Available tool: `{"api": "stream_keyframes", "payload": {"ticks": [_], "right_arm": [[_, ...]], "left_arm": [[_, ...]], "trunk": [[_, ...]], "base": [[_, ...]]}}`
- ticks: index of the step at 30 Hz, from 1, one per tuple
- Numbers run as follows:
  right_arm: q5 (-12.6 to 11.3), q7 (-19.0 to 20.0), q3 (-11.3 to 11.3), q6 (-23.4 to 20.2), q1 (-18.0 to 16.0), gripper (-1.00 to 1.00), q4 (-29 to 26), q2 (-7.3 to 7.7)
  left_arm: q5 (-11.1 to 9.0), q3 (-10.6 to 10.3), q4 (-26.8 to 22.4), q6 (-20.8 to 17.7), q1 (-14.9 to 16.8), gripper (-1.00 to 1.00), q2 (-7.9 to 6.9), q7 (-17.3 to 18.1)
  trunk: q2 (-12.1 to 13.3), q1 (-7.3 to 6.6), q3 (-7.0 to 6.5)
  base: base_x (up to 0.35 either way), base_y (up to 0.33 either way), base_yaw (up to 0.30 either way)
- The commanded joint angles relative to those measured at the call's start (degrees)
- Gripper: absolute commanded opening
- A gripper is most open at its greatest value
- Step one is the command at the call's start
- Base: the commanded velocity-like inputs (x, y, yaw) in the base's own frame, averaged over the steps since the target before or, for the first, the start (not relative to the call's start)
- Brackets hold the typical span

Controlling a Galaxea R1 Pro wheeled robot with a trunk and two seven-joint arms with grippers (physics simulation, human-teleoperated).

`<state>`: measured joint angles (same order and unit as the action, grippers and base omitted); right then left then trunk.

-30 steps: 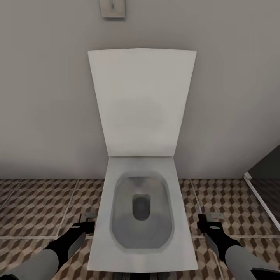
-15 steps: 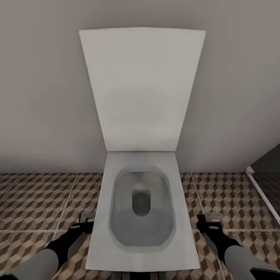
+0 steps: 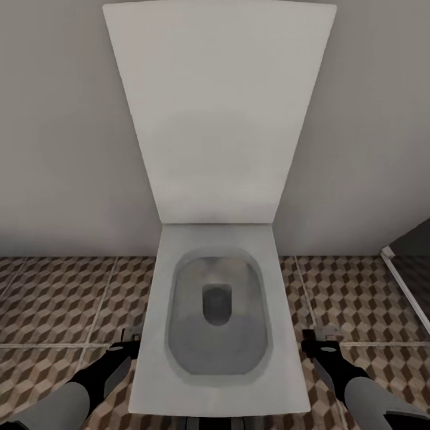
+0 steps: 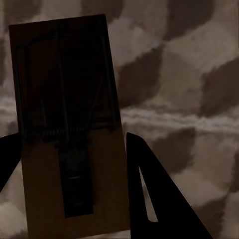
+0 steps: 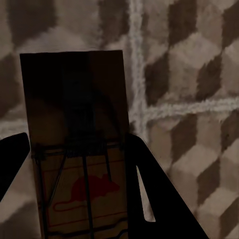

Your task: Take the four mousetraps from the cabinet in the bathroom and place them on the bathroom floor. Make sure all four end up on the same floor surface, and ensure that at least two of them are either under or directly next to the same bathroom sink.

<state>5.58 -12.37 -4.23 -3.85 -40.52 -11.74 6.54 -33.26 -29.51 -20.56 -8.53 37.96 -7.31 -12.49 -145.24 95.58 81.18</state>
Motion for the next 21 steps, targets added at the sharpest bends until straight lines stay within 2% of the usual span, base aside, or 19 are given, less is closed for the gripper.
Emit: {"api": "stream_keyframes", "payload": {"ticks": [1,4,21], "right_arm": [[0.59,-0.04,-0.43,-0.37,0.0,-1.0,-0.12,-0.04],[0.55,-0.05,-0.43,-0.37,0.0,-1.0,-0.12,-0.04],[0.38,-0.36,-0.46,-0.38,0.0,-1.0,-0.11,-0.04]], "left_arm": [[-0.23,-0.47,-0.18,-0.3,0.01,-1.0,-0.07,-0.41],[-0.23,-0.46,-0.18,-0.22,0.01,-1.0,-0.07,-0.38],[-0.23,-0.46,-0.18,-0.09,0.01,-1.0,-0.07,-0.43]], "trunk": [[-0.03,0.01,0.26],[-0.07,0.09,0.93],[-0.07,0.09,0.93]], "base": [[0.0,0.0,0.0],[0.0,0.0,0.0],[0.0,0.0,0.0]]}}
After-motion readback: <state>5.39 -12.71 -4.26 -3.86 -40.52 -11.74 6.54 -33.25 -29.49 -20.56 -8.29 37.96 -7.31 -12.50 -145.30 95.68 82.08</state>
